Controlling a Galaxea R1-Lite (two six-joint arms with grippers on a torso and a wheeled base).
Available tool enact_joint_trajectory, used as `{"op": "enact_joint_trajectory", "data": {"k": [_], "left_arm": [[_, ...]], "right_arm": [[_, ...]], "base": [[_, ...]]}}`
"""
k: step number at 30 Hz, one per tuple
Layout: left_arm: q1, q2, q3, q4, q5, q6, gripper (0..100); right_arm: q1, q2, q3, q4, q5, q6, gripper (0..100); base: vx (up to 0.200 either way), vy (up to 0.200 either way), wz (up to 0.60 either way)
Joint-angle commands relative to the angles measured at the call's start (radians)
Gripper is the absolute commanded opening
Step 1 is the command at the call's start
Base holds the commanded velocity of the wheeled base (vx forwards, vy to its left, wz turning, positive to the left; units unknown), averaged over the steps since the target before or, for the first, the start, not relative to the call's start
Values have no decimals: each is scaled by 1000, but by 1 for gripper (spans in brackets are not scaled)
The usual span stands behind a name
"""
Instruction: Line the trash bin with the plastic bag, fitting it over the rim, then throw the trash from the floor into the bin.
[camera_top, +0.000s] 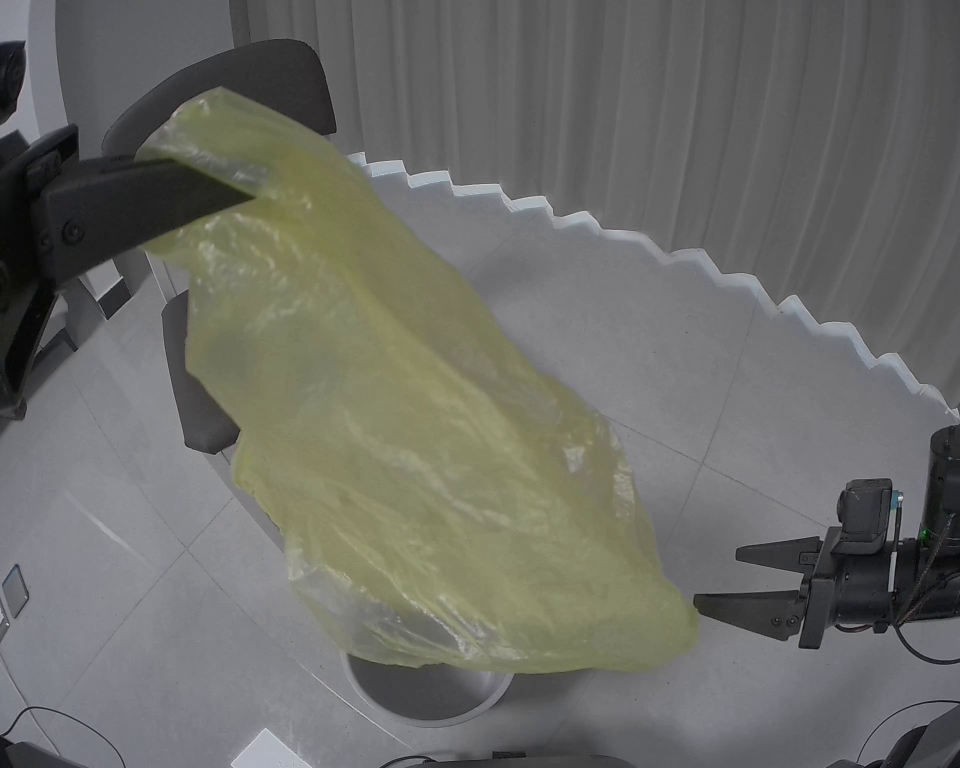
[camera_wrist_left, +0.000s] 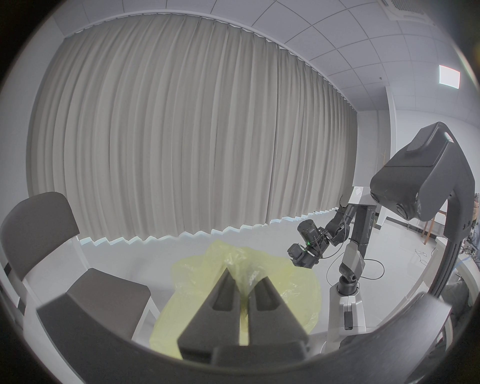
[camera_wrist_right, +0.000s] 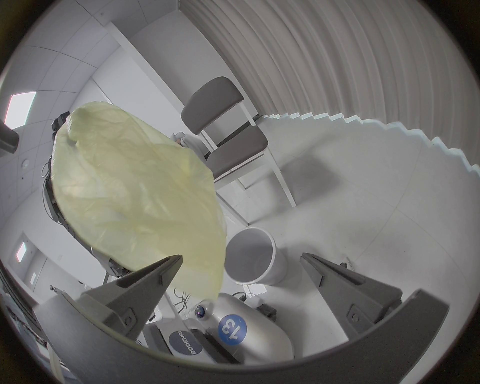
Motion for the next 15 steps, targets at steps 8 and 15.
{"op": "enact_joint_trajectory", "data": {"k": [8, 15], "left_arm": [[5, -2, 0, 1, 0, 1, 0], [5, -16, 10, 2, -2, 1, 0]], "right_arm": [[52, -46, 29, 22, -1, 3, 100], [-29, 10, -12, 10, 10, 5, 100]], "base": [[0, 0, 0], [0, 0, 0]]}}
